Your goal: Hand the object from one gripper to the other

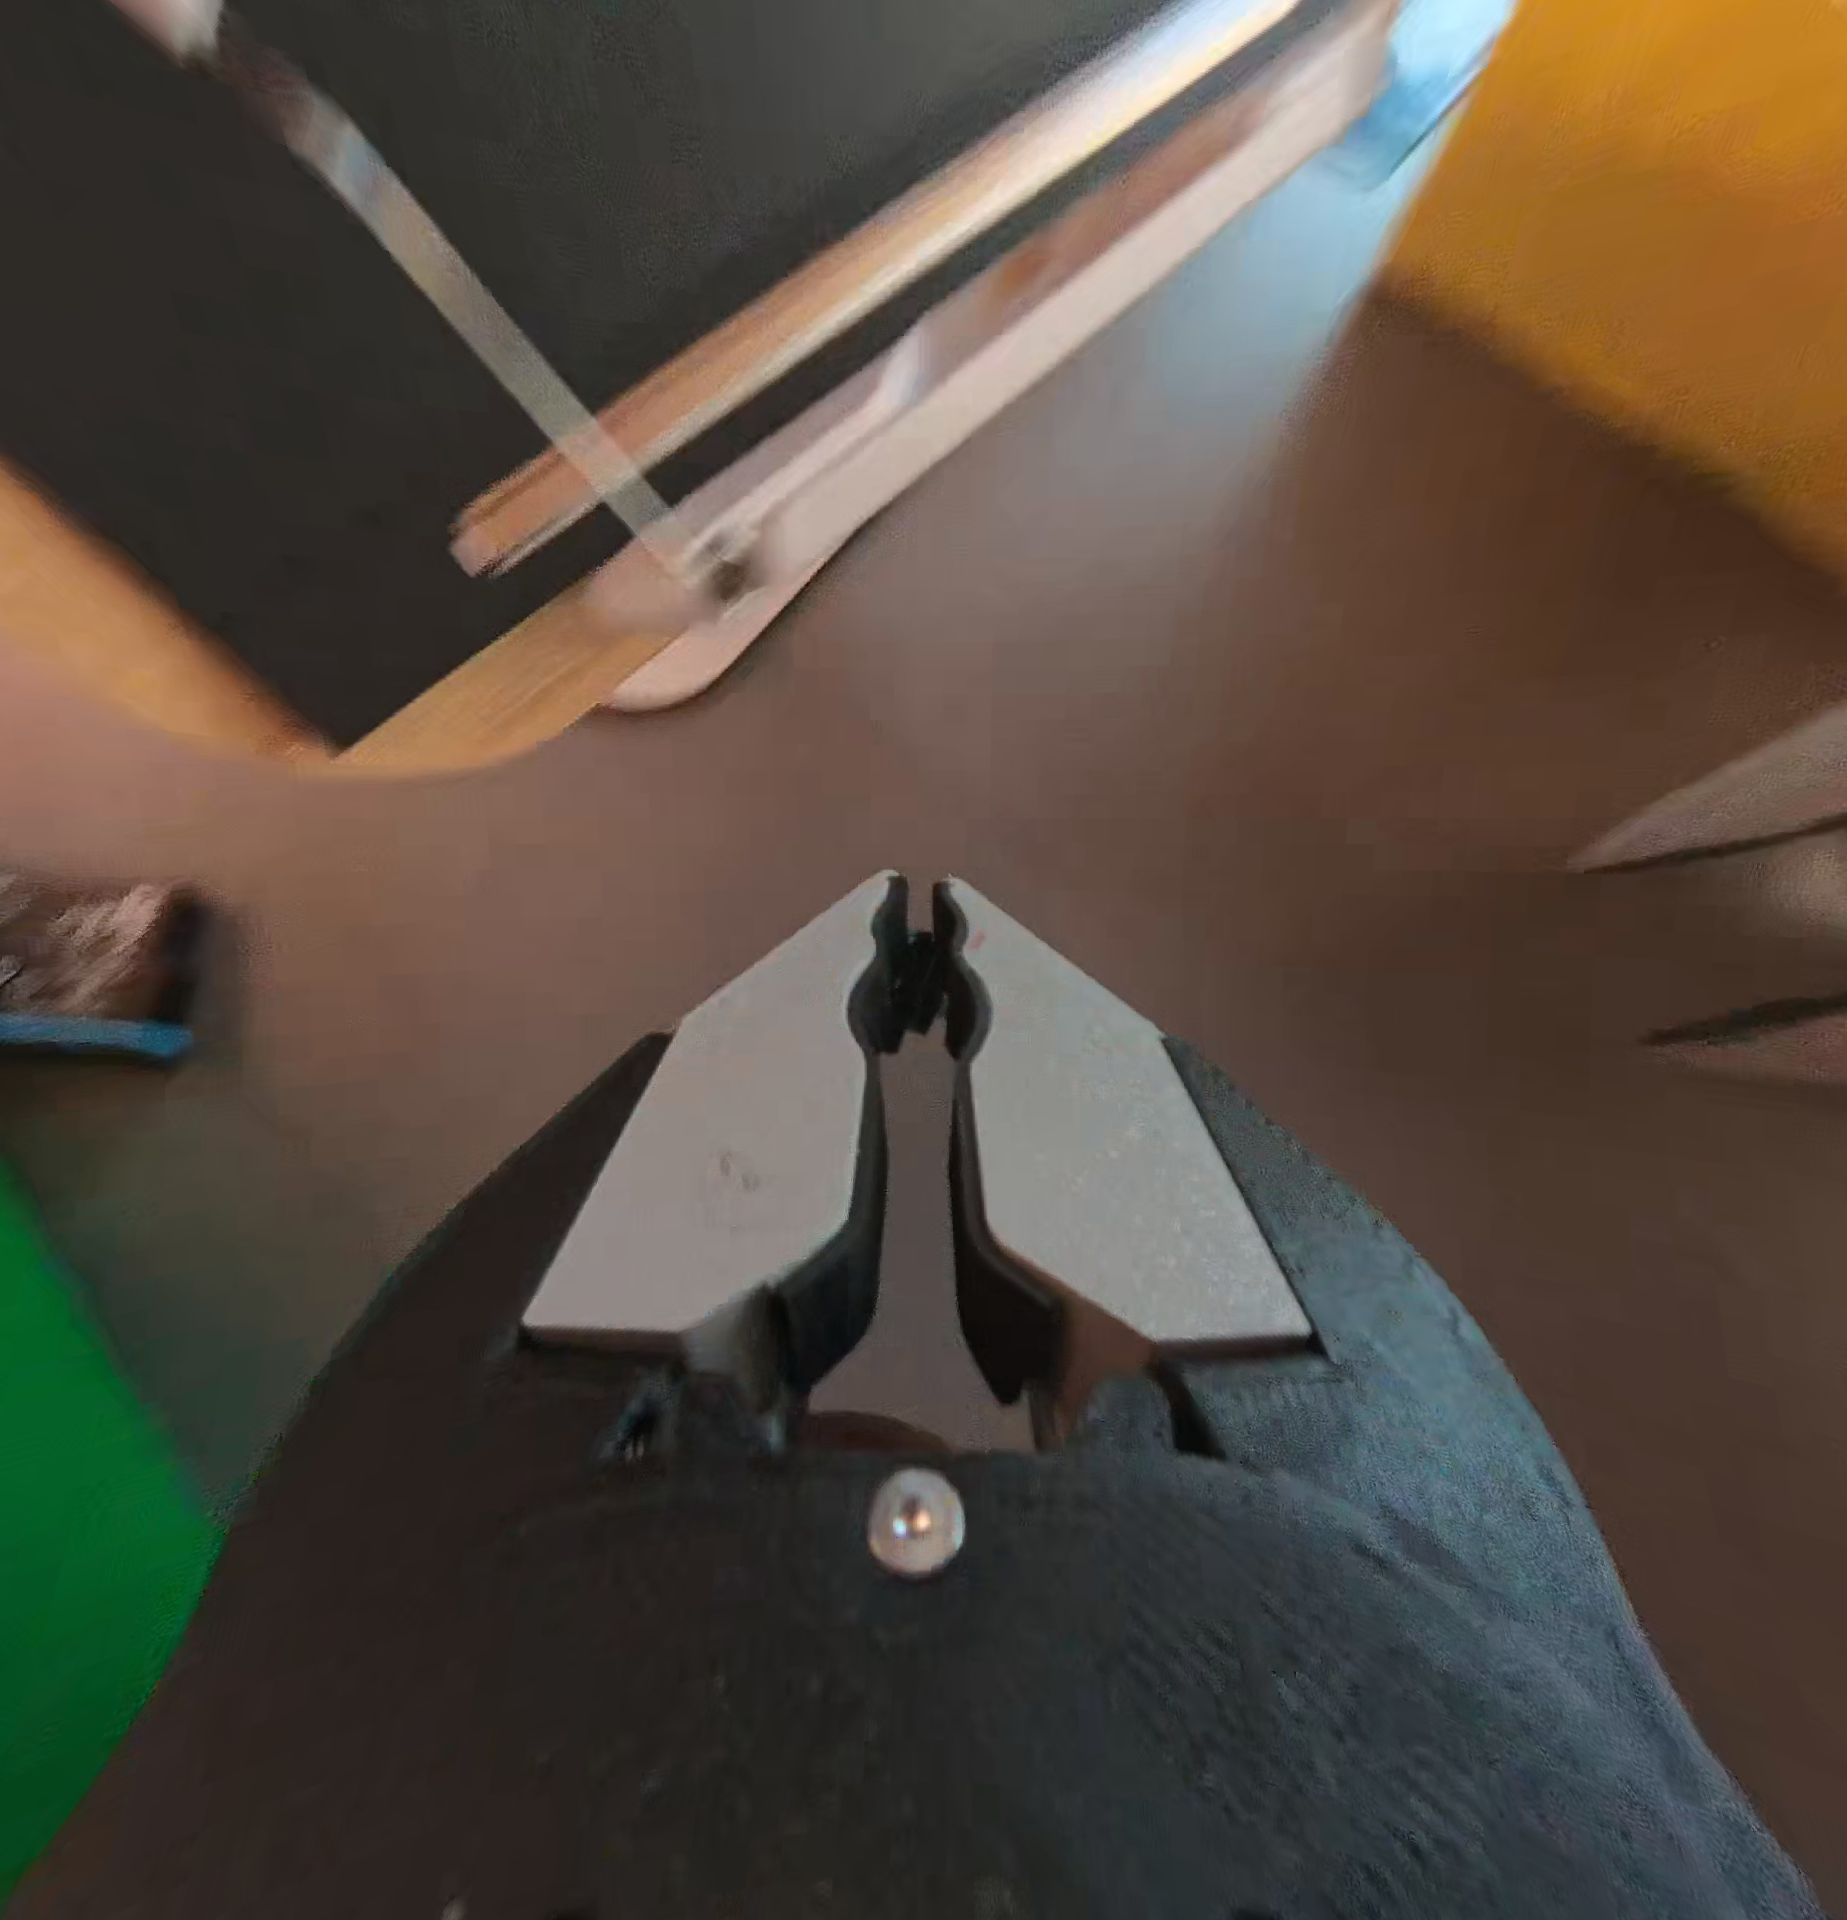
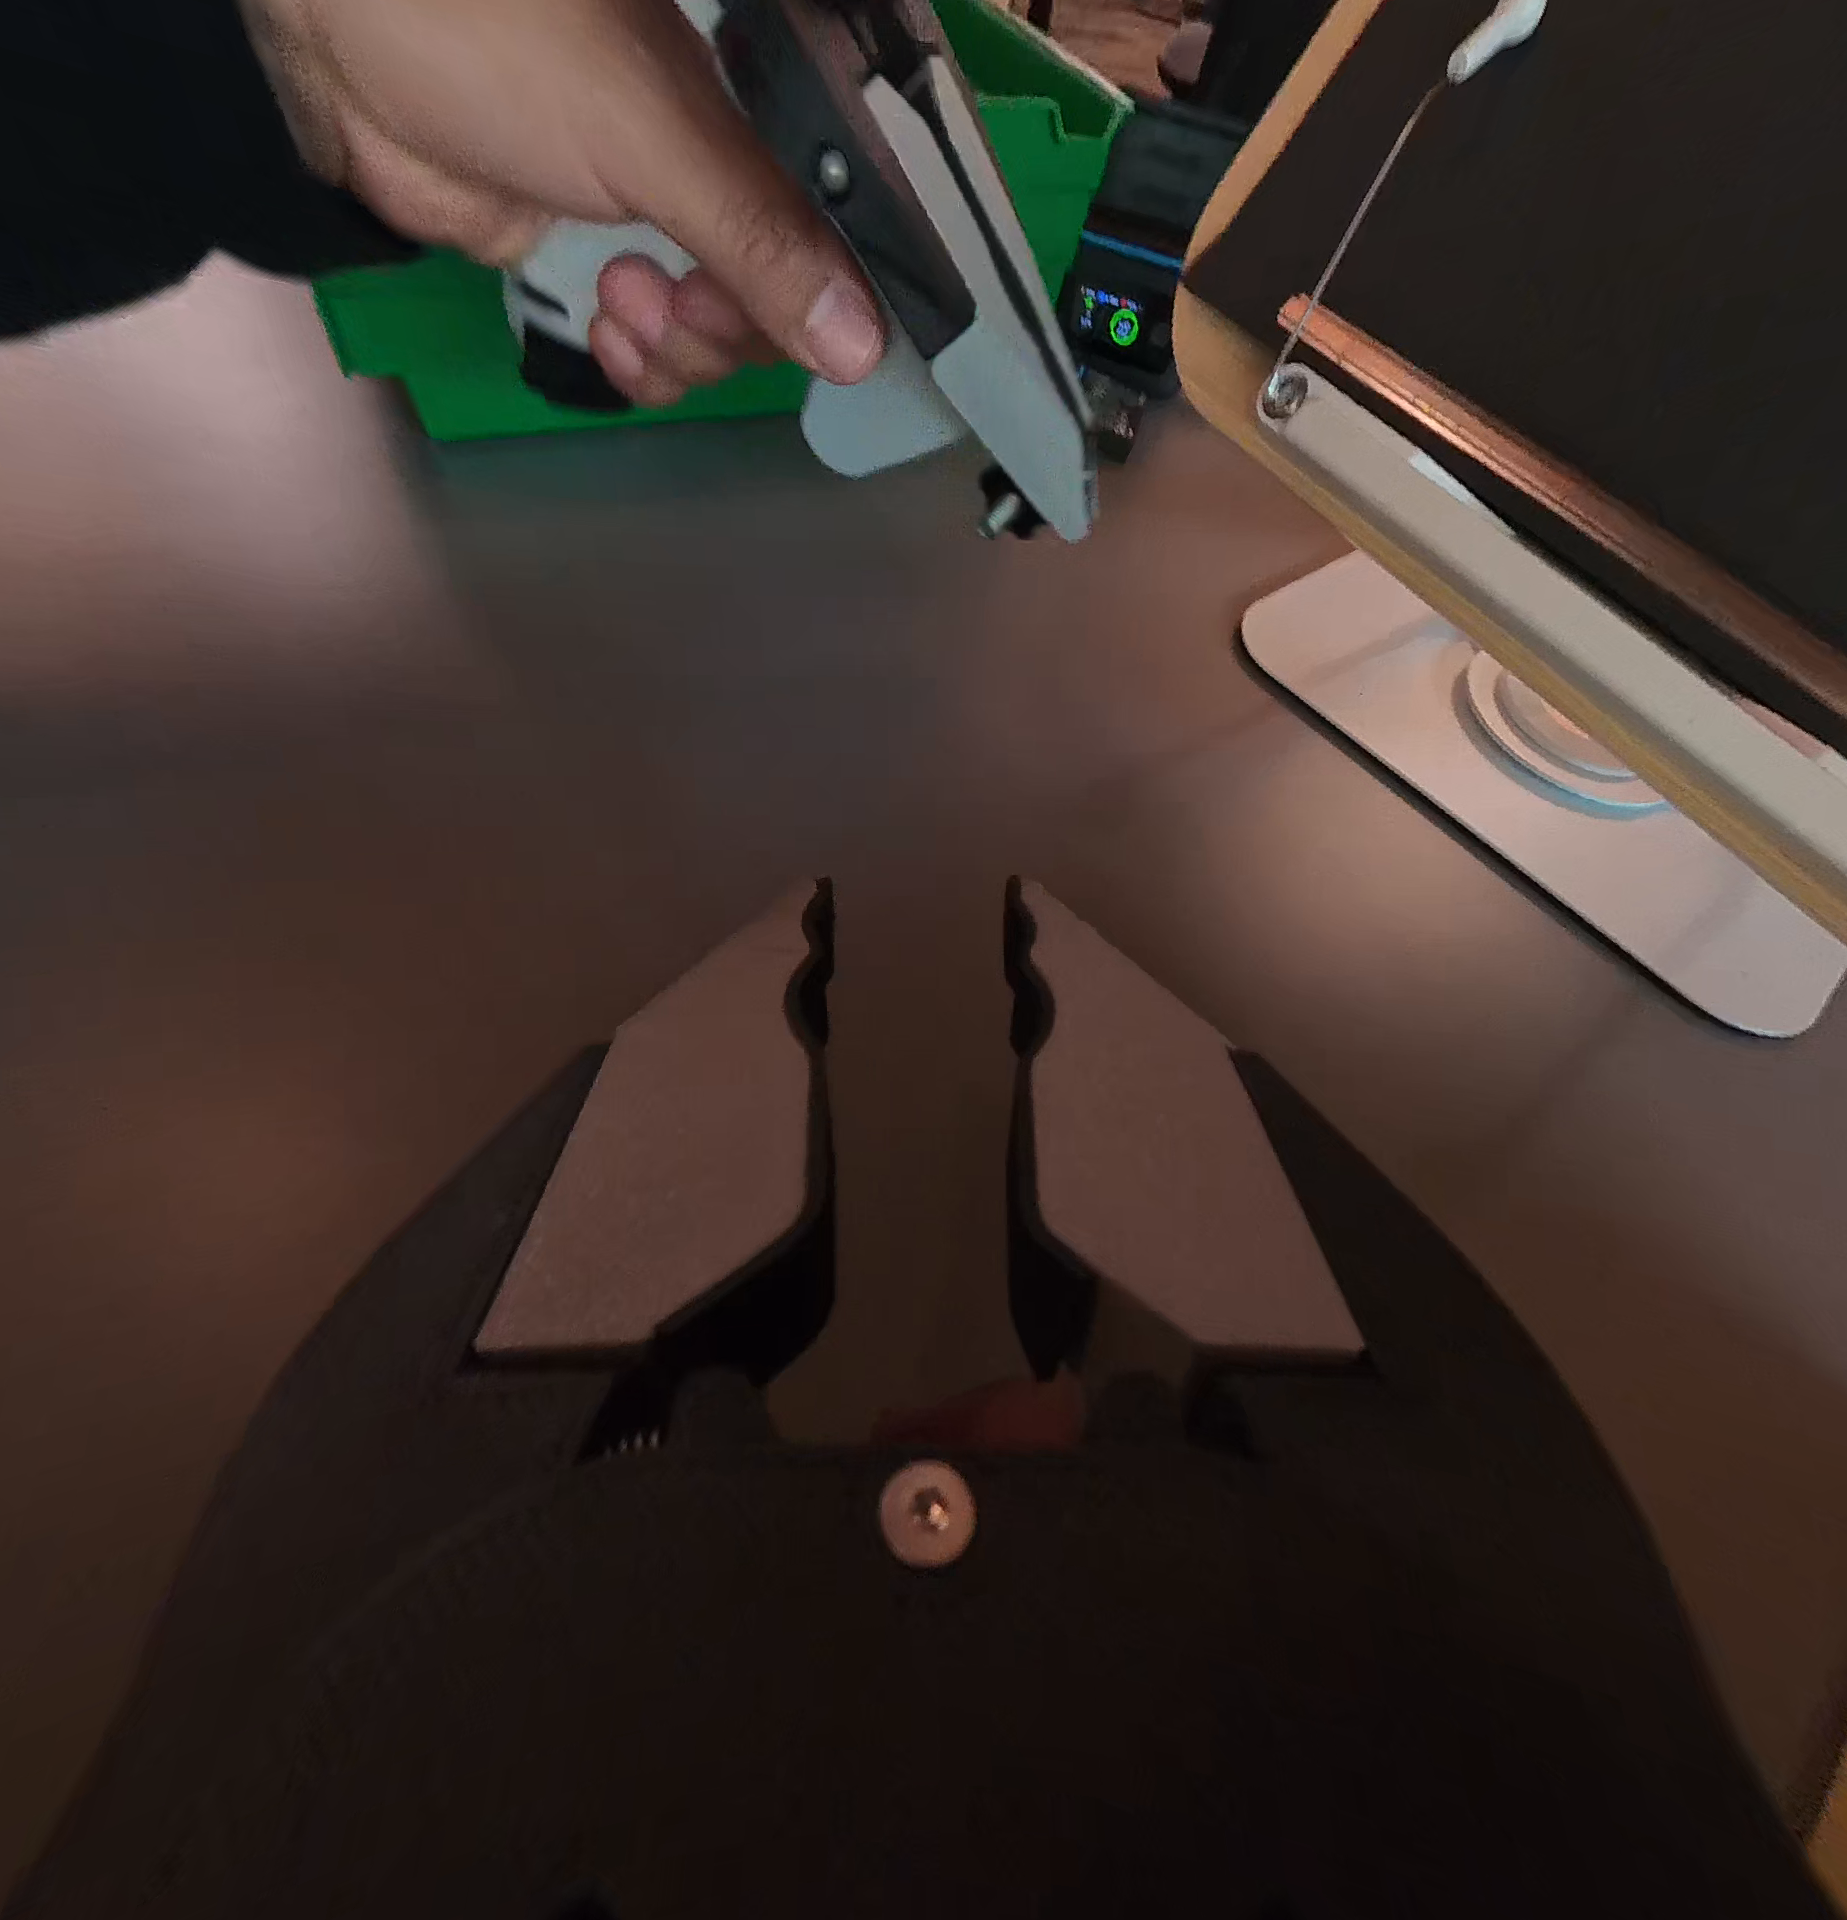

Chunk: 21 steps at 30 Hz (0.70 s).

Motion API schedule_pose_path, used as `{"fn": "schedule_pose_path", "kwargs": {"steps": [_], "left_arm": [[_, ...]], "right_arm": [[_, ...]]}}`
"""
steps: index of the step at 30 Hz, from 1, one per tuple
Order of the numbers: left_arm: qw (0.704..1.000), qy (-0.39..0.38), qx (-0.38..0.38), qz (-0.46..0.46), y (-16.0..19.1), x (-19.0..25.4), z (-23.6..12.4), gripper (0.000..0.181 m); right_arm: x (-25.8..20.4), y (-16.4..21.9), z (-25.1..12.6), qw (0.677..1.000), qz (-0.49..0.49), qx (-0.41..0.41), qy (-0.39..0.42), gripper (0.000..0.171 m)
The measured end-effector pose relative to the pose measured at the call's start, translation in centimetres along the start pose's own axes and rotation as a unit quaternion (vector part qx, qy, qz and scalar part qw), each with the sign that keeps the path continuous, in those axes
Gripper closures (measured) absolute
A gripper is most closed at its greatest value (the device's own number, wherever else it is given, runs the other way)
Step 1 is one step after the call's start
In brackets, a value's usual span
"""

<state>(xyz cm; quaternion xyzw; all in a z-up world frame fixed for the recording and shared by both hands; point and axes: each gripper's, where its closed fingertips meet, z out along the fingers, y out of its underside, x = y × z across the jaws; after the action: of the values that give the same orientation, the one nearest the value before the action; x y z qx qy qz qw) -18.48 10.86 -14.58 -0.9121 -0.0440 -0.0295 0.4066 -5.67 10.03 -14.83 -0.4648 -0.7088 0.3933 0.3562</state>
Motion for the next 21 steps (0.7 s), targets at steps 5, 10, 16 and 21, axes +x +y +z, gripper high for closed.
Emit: {"fn": "schedule_pose_path", "kwargs": {"steps": [5,10,16,21], "left_arm": [[0.973,0.123,0.192,-0.027,-5.0,8.9,-3.1,0.179],[0.929,0.181,0.301,-0.114,-6.9,13.0,-4.7,0.179],[0.9,0.207,0.338,-0.181,-7.0,14.4,-4.2,0.18],[0.879,0.225,0.347,-0.236,-6.9,13.7,-3.1,0.179]], "right_arm": [[-0.6,-2.3,-0.4,0.996,0.059,0.069,-0.022,0.136],[1.1,-5.2,-2.4,0.983,0.071,0.164,0.046,0.139],[2.1,-6.3,-3.9,0.973,0.021,0.193,0.125,0.157],[2.8,-5.8,-3.7,0.973,0.02,0.182,0.142,0.158]]}}
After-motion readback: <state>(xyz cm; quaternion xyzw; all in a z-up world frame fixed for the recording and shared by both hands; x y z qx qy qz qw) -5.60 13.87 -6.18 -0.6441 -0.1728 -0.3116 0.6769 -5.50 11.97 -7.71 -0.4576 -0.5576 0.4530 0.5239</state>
